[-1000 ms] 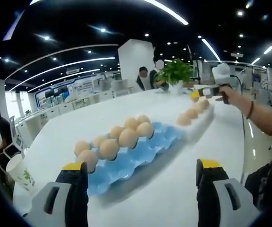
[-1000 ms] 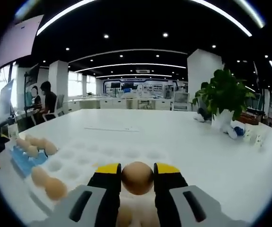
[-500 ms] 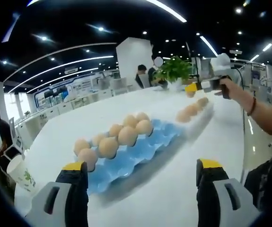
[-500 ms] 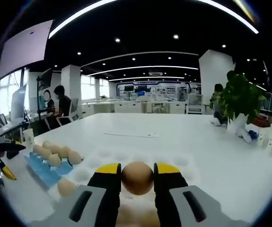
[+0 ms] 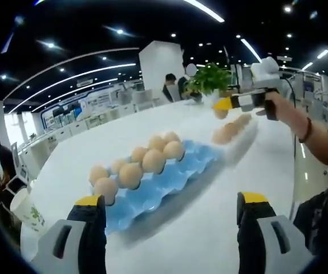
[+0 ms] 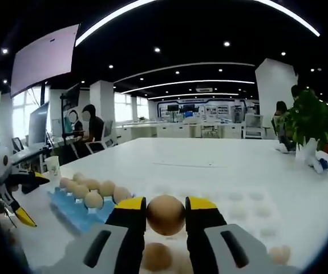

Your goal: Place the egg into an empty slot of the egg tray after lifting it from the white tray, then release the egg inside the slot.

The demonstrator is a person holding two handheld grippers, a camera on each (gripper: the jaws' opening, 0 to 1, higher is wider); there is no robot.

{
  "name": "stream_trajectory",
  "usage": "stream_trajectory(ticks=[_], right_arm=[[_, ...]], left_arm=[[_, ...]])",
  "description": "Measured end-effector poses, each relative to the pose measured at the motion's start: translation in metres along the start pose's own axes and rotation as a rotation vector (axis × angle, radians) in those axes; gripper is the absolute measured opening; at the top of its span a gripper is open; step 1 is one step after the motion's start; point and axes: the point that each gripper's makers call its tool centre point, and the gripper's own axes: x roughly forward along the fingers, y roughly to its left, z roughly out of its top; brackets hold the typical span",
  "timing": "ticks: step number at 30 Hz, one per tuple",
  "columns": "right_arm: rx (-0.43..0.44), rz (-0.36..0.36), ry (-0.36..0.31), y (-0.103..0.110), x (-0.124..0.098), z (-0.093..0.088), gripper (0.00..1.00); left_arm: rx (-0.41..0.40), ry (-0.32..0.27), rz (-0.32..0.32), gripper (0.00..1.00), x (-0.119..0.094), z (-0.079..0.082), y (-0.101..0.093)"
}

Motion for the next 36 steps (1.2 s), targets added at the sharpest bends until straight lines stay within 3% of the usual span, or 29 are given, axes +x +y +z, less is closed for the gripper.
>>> stream_trajectory(ticks=[11,24,36], right_arm=[[-0.014,0.117,0.032,0.052,0.025,-0.009,0.28],[-0.018,0.167,0.059,0.077,0.047,-0.021,0.28],[-0.05,0.192,0.064,0.087,0.058,-0.024,0.28]], left_arm=[[-0.022,0.013,-0.004,0.97,-0.004,-0.003,0.002],[-0.029,0.023,0.018,0.96,-0.007,-0.01,0.01],[-0.033,0.033,0.023,0.96,-0.007,-0.013,0.011]])
